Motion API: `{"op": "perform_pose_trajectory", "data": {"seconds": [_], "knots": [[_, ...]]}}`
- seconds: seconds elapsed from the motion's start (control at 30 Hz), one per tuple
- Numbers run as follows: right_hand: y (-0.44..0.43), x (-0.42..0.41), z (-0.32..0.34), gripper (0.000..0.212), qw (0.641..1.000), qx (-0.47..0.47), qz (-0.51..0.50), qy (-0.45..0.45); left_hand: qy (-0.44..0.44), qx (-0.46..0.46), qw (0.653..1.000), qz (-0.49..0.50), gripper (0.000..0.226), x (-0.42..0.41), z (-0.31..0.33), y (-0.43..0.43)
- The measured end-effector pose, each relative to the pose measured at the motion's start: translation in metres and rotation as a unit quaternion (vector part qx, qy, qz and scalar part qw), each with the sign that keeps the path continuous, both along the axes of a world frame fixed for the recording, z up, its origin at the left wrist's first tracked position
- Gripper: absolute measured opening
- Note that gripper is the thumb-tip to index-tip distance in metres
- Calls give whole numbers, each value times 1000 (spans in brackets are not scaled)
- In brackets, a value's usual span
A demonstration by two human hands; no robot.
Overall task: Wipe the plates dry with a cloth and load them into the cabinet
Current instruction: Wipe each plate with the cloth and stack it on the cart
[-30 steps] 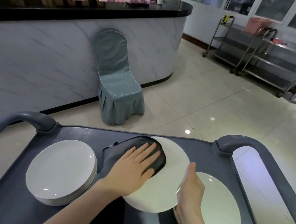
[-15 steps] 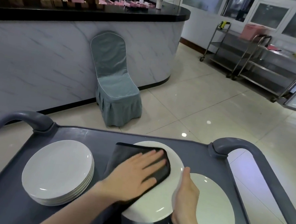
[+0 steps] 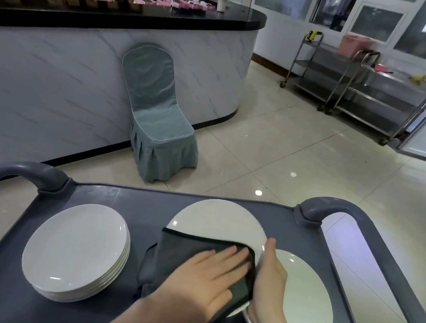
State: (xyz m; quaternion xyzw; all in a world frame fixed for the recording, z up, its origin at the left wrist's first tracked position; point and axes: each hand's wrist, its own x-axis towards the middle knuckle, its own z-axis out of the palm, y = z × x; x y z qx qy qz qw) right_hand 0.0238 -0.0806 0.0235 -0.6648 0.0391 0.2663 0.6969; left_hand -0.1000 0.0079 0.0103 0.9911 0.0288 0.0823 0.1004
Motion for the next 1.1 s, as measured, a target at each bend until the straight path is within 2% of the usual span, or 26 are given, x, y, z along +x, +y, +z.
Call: {"op": "perform_pose_trajectory", "data": {"seconds": [0.17, 0.27, 0.37, 0.43, 0.57, 0.73, 0.87, 0.93, 1.0, 1.03, 1.1], "knots": [[7, -7, 12, 40, 999, -12, 33, 13, -1, -9, 995, 100, 58, 12, 11, 48], [5, 7, 23, 31, 1000, 3, 20, 8, -4, -34, 990, 135, 57, -3, 12, 50], [0, 17, 27, 29, 1000, 23, -8, -5, -30, -28, 994, 103, 54, -27, 5, 32], [-2, 20, 25, 29, 999, 33, -24, -9, -10, -22, 998, 67, 54, -37, -3, 16], [-4, 14, 18, 38, 999, 20, -25, -11, -20, -3, 1000, -4, 60, -29, -6, -8], [0, -2, 15, 48, 1000, 13, -6, -23, -9, -32, 999, -13, 61, 10, 13, 6], [4, -11, 18, 51, 998, 32, 21, -42, -54, 17, 998, 21, 62, 35, 26, 32], [2, -11, 24, 50, 996, 28, 39, -72, -85, 25, 995, 36, 65, 40, 34, 40], [-3, -9, 31, 46, 984, 19, 89, -156, -133, 25, 990, 49, 59, 42, 43, 48], [-5, -7, 36, 45, 970, 10, 128, -209, -144, 1, 988, 51, 52, 42, 50, 53], [-8, 0, 45, 48, 933, -28, 196, -299, -132, -111, 983, 66, 35, 41, 60, 65]]}}
